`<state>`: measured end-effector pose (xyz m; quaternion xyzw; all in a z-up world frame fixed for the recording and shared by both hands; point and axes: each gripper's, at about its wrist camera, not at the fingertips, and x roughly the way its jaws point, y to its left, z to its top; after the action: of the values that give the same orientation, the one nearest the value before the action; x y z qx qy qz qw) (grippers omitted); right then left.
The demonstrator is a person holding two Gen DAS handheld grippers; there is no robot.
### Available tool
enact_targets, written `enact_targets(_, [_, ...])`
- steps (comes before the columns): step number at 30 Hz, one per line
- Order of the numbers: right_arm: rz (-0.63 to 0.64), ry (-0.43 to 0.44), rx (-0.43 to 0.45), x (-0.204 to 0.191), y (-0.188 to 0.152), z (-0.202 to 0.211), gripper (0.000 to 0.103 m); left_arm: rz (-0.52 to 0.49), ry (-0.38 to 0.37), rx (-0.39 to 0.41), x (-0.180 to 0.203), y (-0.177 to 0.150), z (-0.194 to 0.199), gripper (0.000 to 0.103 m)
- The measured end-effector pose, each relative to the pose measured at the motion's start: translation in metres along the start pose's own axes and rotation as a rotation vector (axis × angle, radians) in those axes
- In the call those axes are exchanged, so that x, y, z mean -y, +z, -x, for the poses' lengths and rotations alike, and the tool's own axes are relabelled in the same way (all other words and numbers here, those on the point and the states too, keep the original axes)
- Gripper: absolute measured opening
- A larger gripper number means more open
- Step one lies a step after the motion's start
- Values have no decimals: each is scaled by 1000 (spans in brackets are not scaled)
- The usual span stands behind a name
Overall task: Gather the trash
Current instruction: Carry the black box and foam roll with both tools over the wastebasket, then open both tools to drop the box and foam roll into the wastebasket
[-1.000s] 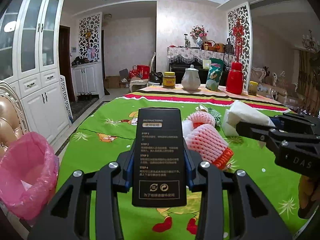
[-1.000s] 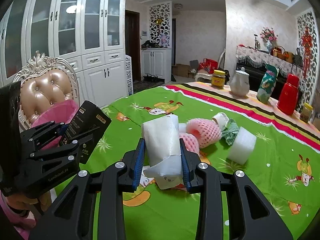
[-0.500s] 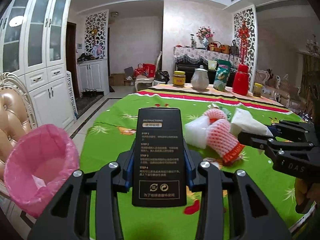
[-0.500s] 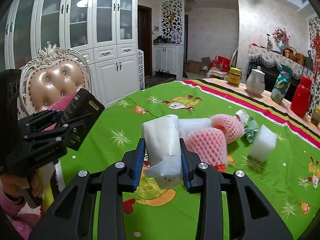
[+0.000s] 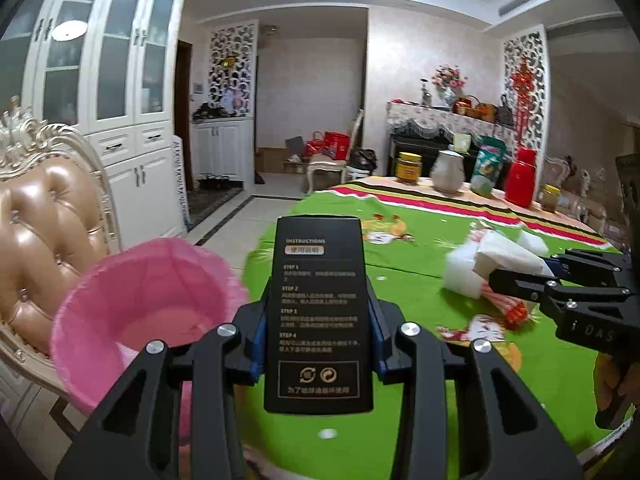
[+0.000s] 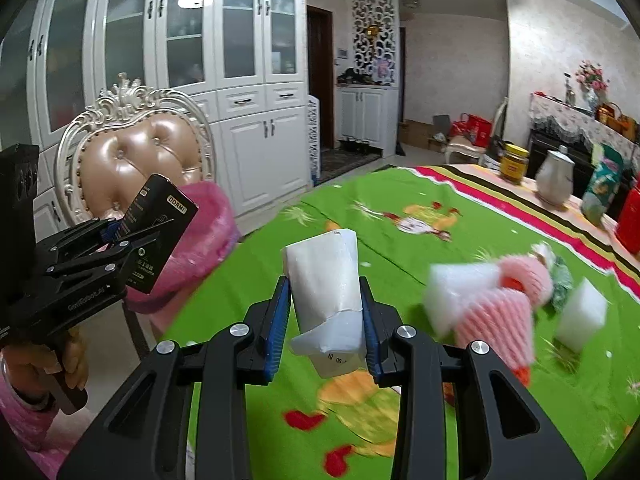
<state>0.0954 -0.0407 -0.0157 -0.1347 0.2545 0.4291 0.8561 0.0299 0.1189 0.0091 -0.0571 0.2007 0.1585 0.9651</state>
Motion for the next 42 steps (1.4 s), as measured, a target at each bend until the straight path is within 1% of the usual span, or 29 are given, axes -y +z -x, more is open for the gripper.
enact_targets(10, [50,94,-19,-62,22,-41,33,84,113,-2,-99,-2,16,38])
enact_targets(14, [77,130,-36,-88,30,-59,33,113,147,-21,-133,-8,15,38])
enact_targets(19, [114,181,-75,-124,41,-93,33,125,166,-79,-169,-10,-3,39])
enact_targets(22, [107,213,-90,-140,48,-113,33,137,163,-106,-189,-8,-14,39])
enact_targets(29, [64,258,-129,-159,65,-163,34,162,156,-119,-223,0,-49,38])
enact_targets(32, [44,278,-126,-159,69,-175,42,179,158,-129,-233,3,-60,39])
enact_targets(33, [36,283,-124,-158,71,-177,48,183,161,-123,-233,4,-61,45])
enact_targets(34, [26,291,-119,-156,73,-177,59,187,174,-115,-234,5,-61,65])
enact_targets(35, [12,299,-103,-154,74,-175,60,189,186,-103,-234,6,-58,72])
enact_targets(36, [9,303,-95,-152,76,-173,60,188,201,-76,-232,6,-53,73])
enact_targets(39, [19,283,-69,-143,76,-158,60,170,213,-71,-225,5,-46,74])
enact_targets(41, [27,266,-58,-135,74,-146,60,165,225,-70,-219,2,-42,79])
enact_targets(42, [30,250,-51,-129,72,-139,60,163,227,-69,-215,0,-39,84])
